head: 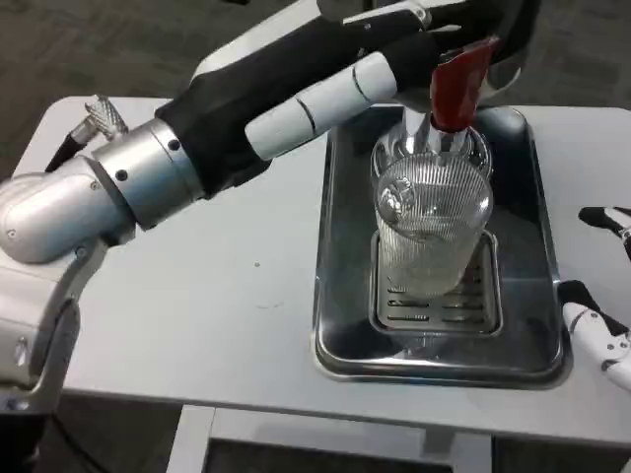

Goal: Grasp the cup under the faucet to collect the drink, then remove the cup.

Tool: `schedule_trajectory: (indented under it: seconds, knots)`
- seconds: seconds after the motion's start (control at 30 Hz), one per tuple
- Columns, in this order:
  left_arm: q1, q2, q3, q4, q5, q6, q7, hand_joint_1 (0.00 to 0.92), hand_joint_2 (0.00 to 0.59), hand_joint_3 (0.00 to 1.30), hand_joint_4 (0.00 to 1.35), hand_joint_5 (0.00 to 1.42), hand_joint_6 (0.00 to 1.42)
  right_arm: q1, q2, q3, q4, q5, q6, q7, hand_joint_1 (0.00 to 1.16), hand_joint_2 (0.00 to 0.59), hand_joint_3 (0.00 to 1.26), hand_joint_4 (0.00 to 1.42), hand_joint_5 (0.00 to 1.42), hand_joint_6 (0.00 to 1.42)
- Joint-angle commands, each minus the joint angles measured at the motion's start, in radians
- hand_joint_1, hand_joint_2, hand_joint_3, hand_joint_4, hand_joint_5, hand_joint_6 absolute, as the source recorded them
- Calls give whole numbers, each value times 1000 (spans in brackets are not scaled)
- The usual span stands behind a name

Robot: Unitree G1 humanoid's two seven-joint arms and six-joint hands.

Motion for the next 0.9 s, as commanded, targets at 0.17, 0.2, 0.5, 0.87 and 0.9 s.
schedule_trajectory:
  seconds: [0.17, 0.2, 0.5, 0.87, 0.9]
  knots:
    - [-14, 21, -32, 13, 42, -42, -34, 0, 97, 166, 133, 270, 260, 6, 1, 5, 4, 2, 6, -9, 397, 476, 134, 63, 63, 131]
    - [-16, 23, -34, 14, 49, -49, -35, 0, 97, 166, 133, 269, 259, 6, 1, 5, 5, 2, 7, -8, 397, 476, 134, 63, 63, 131]
    - [-28, 35, -59, 22, 101, -112, -42, 0, 89, 165, 132, 255, 245, 2, 1, 5, 10, 3, 9, -9, 397, 476, 134, 64, 68, 129]
    - [-40, 63, -97, 32, 167, -181, -61, 0, 85, 144, 118, 231, 228, -1, -1, 4, 12, 7, 15, -6, 397, 476, 134, 65, 74, 128]
    - [-42, 66, -102, 32, 175, -188, -63, 0, 84, 141, 110, 229, 220, -1, -1, 5, 12, 8, 16, -6, 397, 476, 134, 65, 74, 128]
